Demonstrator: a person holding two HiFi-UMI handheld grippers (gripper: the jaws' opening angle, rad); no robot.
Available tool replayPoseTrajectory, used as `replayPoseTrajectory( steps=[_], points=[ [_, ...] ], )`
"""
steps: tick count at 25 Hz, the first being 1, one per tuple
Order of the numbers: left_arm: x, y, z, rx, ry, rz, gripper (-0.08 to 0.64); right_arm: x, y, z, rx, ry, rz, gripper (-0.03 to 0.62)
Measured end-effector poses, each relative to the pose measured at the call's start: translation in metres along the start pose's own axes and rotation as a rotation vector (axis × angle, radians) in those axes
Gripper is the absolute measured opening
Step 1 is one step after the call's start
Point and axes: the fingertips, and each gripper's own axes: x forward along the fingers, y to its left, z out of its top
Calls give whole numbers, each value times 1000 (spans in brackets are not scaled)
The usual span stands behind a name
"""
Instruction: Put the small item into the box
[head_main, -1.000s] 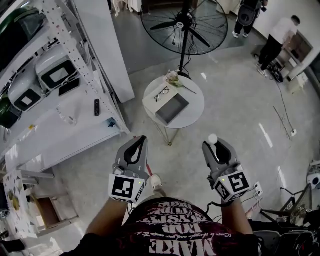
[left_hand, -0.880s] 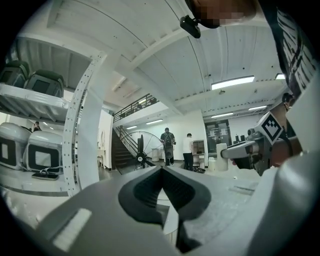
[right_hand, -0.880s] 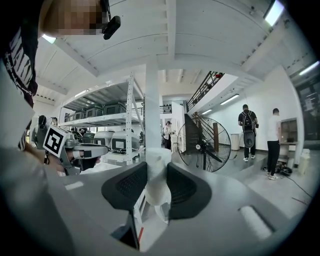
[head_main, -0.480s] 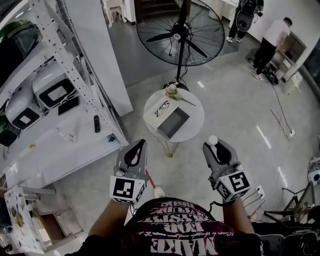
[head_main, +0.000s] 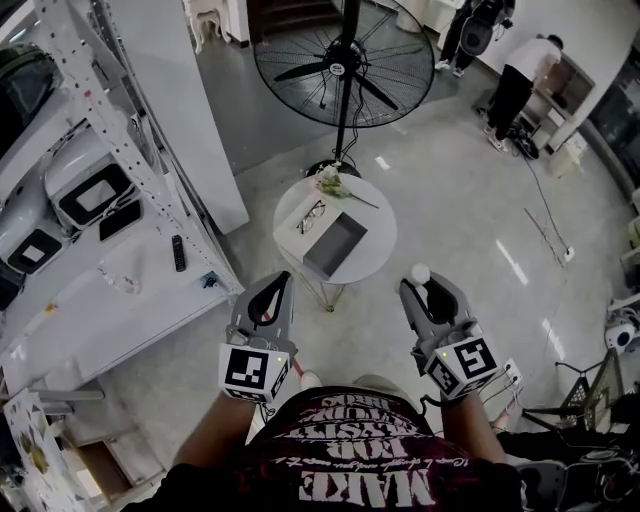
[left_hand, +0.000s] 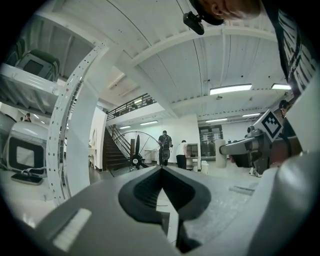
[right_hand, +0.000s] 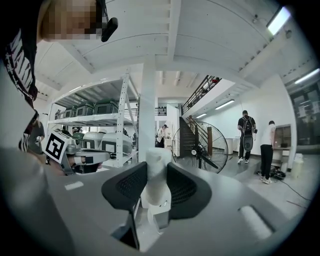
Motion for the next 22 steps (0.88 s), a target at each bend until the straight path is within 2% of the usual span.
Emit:
replayPoseTrajectory(
  steps=[3,9,22],
  points=[
    [4,-9,-6,-3,17,-24,0,-3,-11,1,17,-1,-18,153],
    [18,-10,-9,-4,28,-1,0,6,-22,-6,29,8,14,153],
    [93,4,-10,10,59,144,0,76,-90,1,35,5,164,153]
  ],
)
